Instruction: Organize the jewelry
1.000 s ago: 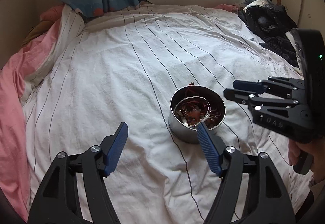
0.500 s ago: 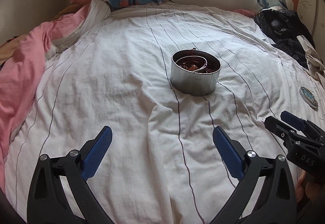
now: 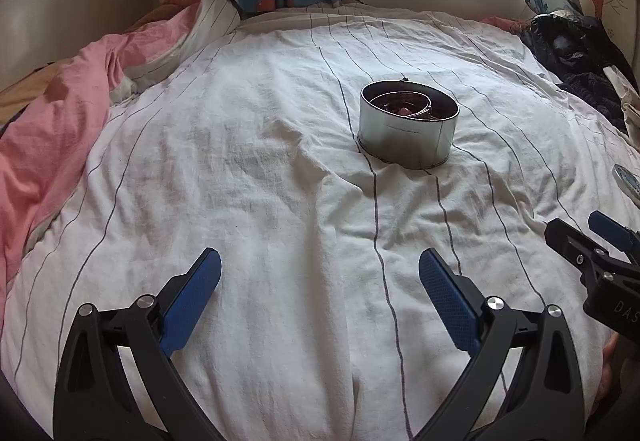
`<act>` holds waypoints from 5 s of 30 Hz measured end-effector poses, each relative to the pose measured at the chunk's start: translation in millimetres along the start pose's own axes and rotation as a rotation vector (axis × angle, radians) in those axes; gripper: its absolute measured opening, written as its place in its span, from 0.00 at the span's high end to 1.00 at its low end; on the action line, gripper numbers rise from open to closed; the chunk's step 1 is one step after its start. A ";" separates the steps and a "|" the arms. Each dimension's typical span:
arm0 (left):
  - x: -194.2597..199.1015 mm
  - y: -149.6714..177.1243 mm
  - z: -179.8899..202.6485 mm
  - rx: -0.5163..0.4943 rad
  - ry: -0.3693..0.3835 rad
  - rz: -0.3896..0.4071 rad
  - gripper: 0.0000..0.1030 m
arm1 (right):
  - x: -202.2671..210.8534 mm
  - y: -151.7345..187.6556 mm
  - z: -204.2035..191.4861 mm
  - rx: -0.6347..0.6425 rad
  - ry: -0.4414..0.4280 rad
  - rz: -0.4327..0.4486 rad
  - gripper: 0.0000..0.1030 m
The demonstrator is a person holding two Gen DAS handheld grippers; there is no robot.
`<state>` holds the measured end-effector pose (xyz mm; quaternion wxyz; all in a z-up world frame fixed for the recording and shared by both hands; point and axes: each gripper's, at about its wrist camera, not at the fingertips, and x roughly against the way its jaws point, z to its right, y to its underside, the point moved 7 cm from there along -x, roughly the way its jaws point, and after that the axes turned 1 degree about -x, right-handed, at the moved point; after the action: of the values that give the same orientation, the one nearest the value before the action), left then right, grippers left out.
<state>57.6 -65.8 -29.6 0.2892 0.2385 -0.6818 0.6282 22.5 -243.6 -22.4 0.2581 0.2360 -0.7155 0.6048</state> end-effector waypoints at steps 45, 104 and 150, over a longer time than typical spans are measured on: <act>-3.7 1.6 1.7 -0.006 0.005 -0.005 0.07 | 4.8 -2.5 4.4 -0.019 0.045 0.048 0.08; -9.5 2.3 3.0 -0.024 0.029 -0.037 0.07 | 1.1 -1.5 3.6 -0.017 0.046 0.040 0.07; -12.2 2.5 5.4 -0.034 0.023 -0.043 0.07 | 0.4 -2.6 3.1 -0.013 0.047 0.036 0.07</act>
<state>64.1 -71.4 -40.1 0.3144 0.2409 -0.6838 0.6129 23.6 -247.1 -20.5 0.2653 0.2073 -0.7173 0.6100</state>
